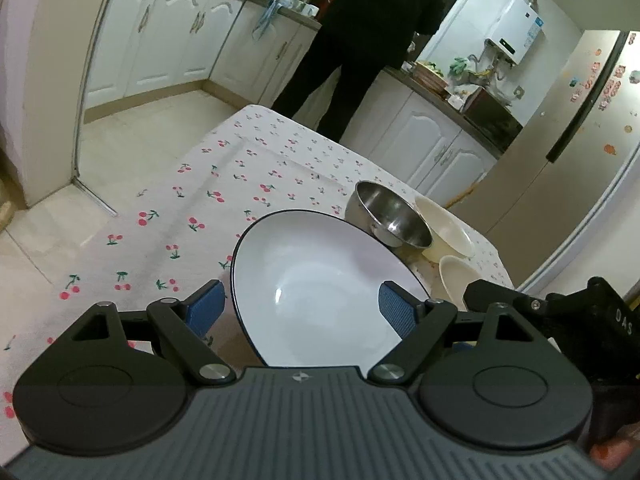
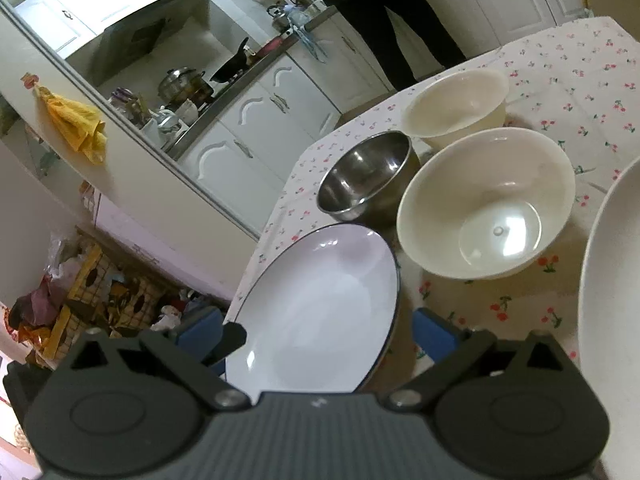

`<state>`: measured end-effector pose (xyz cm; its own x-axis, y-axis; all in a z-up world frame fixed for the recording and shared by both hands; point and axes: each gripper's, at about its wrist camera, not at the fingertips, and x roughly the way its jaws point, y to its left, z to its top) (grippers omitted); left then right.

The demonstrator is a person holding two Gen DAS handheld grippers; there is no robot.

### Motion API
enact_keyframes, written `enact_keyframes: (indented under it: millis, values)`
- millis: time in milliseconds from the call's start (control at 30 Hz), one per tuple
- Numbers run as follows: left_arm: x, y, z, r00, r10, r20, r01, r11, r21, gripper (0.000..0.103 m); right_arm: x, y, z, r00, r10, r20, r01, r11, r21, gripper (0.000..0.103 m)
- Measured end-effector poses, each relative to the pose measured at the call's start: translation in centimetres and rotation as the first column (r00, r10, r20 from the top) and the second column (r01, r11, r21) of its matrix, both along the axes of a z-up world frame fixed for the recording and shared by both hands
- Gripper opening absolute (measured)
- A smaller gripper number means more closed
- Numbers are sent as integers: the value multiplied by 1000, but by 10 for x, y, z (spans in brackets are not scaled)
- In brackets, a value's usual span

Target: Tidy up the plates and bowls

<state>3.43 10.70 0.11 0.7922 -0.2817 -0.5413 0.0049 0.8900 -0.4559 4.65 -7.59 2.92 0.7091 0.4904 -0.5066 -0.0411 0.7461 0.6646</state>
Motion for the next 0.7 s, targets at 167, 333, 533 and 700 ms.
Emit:
enact_keyframes:
  millis: [167,333,533,700]
  values:
    - [3,2,0,1000,7,5,-7,1000,-13,103,10,0,-3,1000,1,21,-1,1000,24,102]
    - [4,3,-2,1000,7,-10,-7,999,-36,101,17,1,-6,1000,2,25,-4,999,44,103]
    - [-2,3,0,1000,10,-7,-11,999,-43,101,17,1,-6,1000,5,27,-6,999,42,103]
    - [-6,6,1,1000,14,-8,-14,999,-41,96,17,4,-4,999,19,33,-19,1000,16,103]
